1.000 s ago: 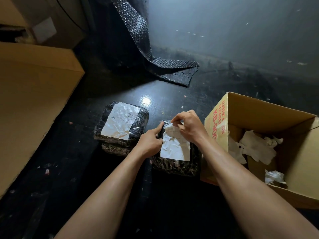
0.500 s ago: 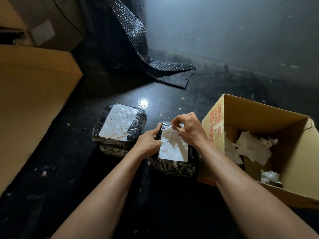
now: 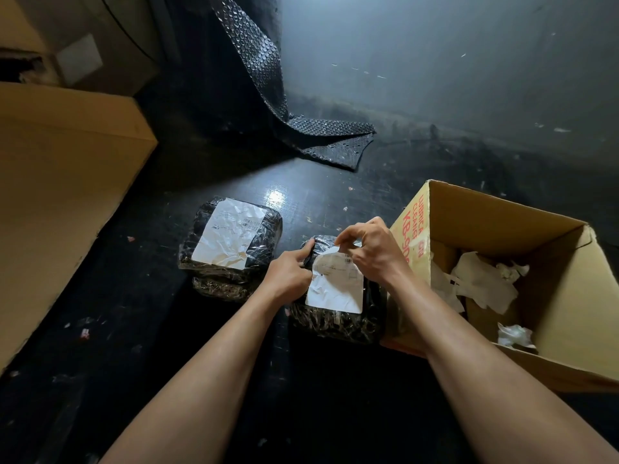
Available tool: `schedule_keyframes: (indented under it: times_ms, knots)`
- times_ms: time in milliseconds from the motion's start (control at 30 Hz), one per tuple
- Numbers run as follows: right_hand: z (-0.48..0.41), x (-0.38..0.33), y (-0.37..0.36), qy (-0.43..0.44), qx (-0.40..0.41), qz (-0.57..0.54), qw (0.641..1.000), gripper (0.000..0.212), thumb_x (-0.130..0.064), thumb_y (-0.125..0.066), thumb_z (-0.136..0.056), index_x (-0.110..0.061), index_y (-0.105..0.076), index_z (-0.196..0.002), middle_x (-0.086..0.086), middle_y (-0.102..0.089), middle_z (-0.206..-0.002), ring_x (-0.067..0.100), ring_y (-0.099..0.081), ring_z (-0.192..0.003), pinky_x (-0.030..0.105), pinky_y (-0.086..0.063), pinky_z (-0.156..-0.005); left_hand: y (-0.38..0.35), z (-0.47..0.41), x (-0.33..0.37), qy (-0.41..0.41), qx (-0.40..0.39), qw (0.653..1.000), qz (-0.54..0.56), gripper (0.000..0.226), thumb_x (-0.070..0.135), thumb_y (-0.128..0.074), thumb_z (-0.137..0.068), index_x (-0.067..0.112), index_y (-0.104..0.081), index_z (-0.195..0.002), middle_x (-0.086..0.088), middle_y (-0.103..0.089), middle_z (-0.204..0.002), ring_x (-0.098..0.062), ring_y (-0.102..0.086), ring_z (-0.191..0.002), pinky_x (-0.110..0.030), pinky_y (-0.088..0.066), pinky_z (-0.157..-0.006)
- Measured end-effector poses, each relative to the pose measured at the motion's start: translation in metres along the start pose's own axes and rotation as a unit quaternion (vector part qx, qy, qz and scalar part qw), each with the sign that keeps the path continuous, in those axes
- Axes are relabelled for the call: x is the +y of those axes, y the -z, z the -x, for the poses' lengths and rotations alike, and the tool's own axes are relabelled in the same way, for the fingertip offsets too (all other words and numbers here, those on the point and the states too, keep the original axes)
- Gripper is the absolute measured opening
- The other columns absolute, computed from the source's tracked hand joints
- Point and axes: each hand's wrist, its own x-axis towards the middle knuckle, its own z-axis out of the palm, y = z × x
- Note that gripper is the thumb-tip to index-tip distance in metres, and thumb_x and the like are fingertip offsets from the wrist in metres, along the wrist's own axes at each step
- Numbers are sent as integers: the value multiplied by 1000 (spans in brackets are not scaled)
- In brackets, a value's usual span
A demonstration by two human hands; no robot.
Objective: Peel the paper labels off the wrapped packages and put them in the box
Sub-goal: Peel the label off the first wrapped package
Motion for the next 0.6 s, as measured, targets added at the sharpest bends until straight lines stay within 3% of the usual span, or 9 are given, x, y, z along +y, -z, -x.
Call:
schedule_keyframes:
  times_ms: [167, 333, 400, 500, 600]
  knots:
    - [1, 0, 2, -1, -11, 4, 1000, 19, -8, -75, -86, -26, -78, -91, -18, -65, -81, 13, -48, -99, 30, -48, -82, -2, 1, 0, -5, -5, 1000, -2, 78, 6, -50, -89, 45, -34, -154, -6, -58, -145, -21, -71, -91, -30, -55, -74]
    - [-2, 1, 5, -2, -10, -2, 1000, 20, -7, -73, -87, -27, -78, -88, -27, -60, -78, 13, -59, -100, 34, -54, -87, 3, 1, 12, -32, -19, 998, -56, 77, 10, -58, -94, 37, -27, -158, -6, -46, -155, -24, -59, -126, -29, -47, -99]
    - [-4, -1, 5, -11, -10, -7, 1000, 16, -10, -73, -88, -25, -78, -88, -27, -57, -79, 13, -58, -100, 32, -52, -87, 6, -3, 15, -21, -57, 995, -74, 81, 10, -58, -94, 40, -21, -159, -7, -43, -157, -31, -61, -123, -34, -51, -94]
    - [-8, 4, 2, -26, -9, -35, 999, 20, -8, -74, -85, -27, -78, -83, -16, -71, -83, 5, -67, -88, 35, -59, -82, 13, -12, 16, -5, -116, 991, -73, 88, 6, -56, -91, 44, -15, -159, -12, -52, -149, -36, -67, -110, -44, -57, -88]
    - [-9, 4, 4, -30, -19, -48, 998, 17, -8, -74, -86, -24, -78, -83, -11, -75, -85, 1, -69, -81, 33, -60, -80, 18, -17, 16, -1, -151, 986, -75, 93, 5, -58, -91, 43, -8, -160, -9, -48, -152, -30, -66, -110, -35, -57, -83]
